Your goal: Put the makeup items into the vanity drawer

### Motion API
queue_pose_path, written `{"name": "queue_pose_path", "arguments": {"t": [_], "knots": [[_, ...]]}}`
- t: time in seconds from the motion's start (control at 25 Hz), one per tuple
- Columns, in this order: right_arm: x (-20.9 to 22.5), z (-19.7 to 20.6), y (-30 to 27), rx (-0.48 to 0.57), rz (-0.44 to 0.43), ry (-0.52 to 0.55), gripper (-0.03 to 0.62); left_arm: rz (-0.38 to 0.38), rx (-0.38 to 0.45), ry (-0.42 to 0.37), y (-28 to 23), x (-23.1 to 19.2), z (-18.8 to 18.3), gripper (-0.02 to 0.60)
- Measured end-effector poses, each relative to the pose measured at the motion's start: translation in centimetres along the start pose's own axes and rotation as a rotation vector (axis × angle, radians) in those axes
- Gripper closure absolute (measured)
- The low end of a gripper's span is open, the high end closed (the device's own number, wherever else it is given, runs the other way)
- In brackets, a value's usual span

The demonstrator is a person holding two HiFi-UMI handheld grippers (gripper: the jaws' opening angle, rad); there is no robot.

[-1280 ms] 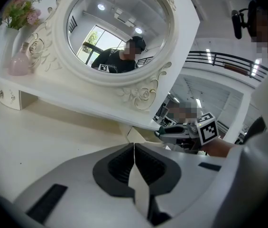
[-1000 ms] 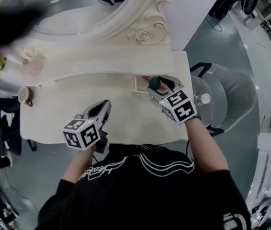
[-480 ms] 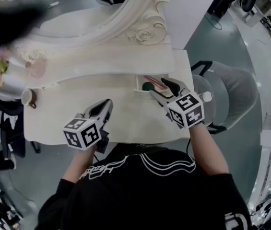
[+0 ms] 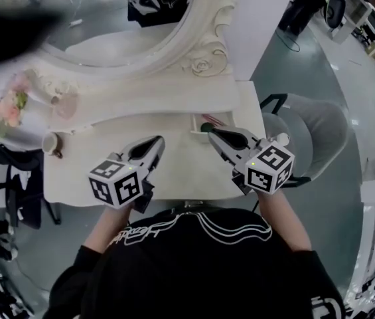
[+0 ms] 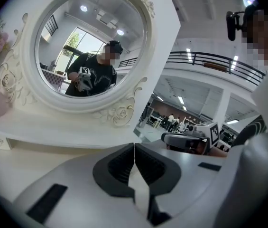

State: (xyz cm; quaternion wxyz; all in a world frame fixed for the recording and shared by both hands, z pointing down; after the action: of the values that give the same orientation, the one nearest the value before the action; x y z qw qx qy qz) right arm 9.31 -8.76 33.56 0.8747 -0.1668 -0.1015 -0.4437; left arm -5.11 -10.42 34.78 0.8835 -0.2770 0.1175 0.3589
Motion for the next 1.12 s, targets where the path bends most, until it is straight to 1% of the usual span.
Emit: {"name": "queue_pose_path", "arguments": {"t": [0.16,0.28,0.44,0.64,0.76,0.96,1.12], "knots": [[-2.4,-1.2,0.3,0.036,-0.018,0.01,0.565,0.062,0.037,-0.049,1.8,2.0,-1.9,0.555],[-3.6,-2.0,0.5,0.061,-0.017,0.028,0.568,0.086,0.056,-0.082,3.1,2.8,-2.8,0.556],[-5.7,-2.0,0.2,0.057,-0.039,0.072,0.569,0.109,0.078,-0.091,4.5,3.4,-2.7,0.555],[-7.3,-1.4,-0.2,0.057,-0.038,0.072,0.569,0.154,0.085,-0.106,5.4,4.0,-1.9,0.555],[-8.0,-1.1,-0.3,0.062,-0.025,0.069,0.569,0.162,0.089,-0.108,6.3,4.1,-1.6,0.557],[-8.9,-1.3,-0.7,0.067,-0.008,0.083,0.569,0.14,0.105,-0.11,7.7,3.2,-1.6,0.555],[-9.2,-0.5,-1.3,0.062,0.006,0.069,0.569,0.132,0.114,-0.104,8.2,2.3,-1.2,0.555]]}}
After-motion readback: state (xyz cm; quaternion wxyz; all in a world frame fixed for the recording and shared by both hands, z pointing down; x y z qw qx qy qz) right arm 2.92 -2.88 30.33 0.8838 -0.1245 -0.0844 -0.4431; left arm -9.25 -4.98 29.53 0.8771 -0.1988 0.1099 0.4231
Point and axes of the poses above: the fingertips, and each gripper's own axes: y backward along the fingers, x to its right, z out of its underside, the point moved 2 cm from there along y, backward along the fingers, and after that the axes turned 7 degrees about -z, right-handed, at the moved point
